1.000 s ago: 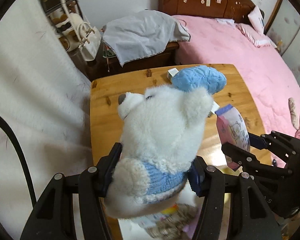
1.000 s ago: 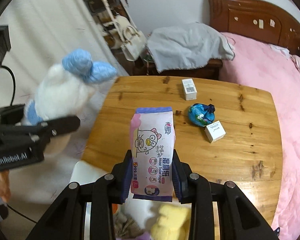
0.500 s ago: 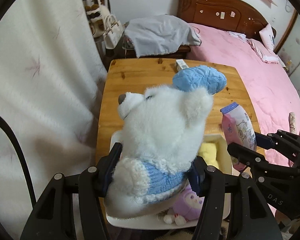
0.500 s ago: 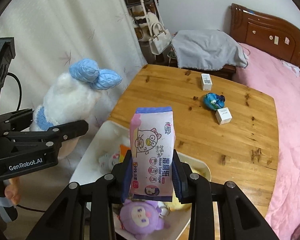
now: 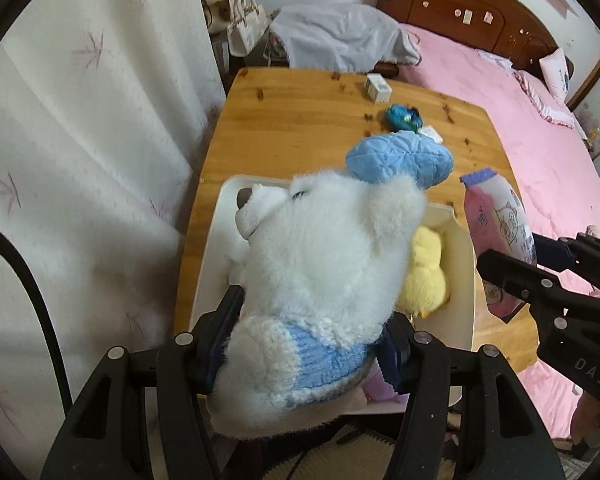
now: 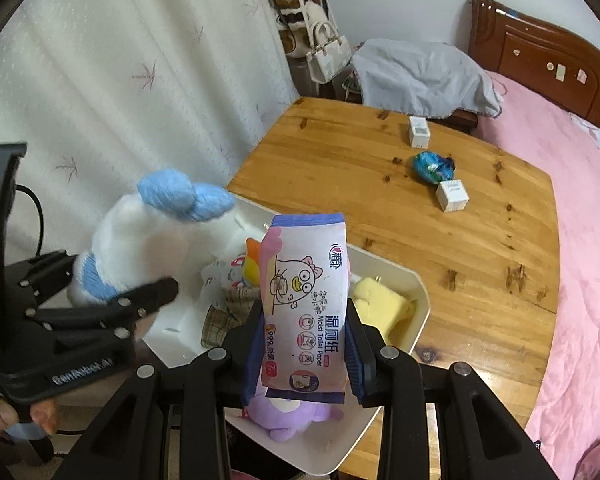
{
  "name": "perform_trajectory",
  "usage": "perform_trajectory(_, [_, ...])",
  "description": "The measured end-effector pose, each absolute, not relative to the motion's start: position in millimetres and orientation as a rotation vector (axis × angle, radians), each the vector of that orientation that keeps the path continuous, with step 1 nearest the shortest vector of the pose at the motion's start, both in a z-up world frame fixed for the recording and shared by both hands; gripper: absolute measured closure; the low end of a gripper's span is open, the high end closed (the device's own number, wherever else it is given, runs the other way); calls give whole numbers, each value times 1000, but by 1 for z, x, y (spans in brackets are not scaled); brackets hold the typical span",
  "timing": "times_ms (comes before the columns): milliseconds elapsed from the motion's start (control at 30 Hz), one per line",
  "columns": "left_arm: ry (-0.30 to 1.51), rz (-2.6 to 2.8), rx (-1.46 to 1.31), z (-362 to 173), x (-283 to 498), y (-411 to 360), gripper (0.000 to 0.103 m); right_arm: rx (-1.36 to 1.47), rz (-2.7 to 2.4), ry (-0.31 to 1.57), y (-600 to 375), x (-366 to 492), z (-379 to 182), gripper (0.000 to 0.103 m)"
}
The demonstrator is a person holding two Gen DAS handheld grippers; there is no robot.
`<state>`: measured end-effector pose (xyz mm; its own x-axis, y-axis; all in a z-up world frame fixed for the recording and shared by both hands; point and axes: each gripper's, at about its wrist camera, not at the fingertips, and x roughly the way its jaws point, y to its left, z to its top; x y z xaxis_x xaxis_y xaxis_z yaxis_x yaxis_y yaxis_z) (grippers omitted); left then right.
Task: Organize objects
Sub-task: 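Carry the white bear with the left tool and wipes pack with the right into the tray, then open both tools and move them back over the table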
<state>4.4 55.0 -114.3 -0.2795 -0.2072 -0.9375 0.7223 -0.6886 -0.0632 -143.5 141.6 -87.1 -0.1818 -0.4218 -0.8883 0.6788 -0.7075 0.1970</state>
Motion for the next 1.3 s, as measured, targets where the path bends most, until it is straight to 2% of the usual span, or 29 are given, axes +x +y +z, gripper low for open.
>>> perform_trajectory(367, [703,-1952,1370,-128,18,64,39,1408,-1895,352,135,-133,-101,65])
perform_trajectory(500, [694,-1936,1368,-131,17,64,34,1404,-1893,367,133,-131,-102,64])
perform_trajectory(533, [694,-1933,1367,-132,17,63,34,1407,-1892,373,132,-131,-102,62])
perform_trajectory(633, [673,-1925,1363,-132,15,63,33,1424,-1887,377,130,-132,-105,46])
perform_trajectory(667, [657,-1926,1362,-131,14,64,30,1428,-1886,374,130,-132,-106,45])
perform_trajectory(800, [629,-1958,1356,-128,8,66,17,1431,-1888,373,129,-134,-106,45])
perform_trajectory(1300, [578,-1940,1357,-125,0,62,17,1422,-1903,386,129,-139,-106,45])
